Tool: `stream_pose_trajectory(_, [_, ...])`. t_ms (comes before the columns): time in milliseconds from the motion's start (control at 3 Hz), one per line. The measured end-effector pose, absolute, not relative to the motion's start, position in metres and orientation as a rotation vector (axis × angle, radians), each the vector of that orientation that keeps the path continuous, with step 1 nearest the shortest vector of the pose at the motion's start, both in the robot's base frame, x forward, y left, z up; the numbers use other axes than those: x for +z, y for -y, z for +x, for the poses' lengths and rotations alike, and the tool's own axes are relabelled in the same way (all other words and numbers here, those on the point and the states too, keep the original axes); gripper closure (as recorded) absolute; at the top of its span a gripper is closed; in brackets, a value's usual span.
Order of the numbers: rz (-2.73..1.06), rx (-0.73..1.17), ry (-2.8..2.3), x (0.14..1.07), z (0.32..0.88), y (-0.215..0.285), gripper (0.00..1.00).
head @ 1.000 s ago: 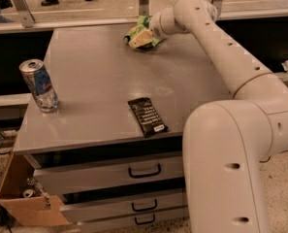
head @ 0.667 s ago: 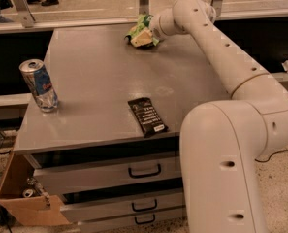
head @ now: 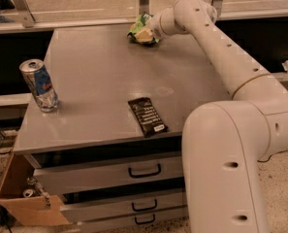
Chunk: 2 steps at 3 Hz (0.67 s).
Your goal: Pick green rice chip bag
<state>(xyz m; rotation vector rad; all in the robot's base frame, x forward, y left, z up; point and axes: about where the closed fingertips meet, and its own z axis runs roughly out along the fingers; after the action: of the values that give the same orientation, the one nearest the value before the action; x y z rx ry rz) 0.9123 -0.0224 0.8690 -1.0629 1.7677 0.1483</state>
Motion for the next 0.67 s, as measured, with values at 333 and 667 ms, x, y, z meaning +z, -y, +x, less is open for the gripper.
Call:
stream_pose_trajectory(333, [-1.086, 0.173, -1.679, 0.899, 0.901, 0.010, 1.00])
stream_pose_trajectory(667, [-1.109, 0.201, -1.557, 0.941, 0.879, -0.005, 1.00])
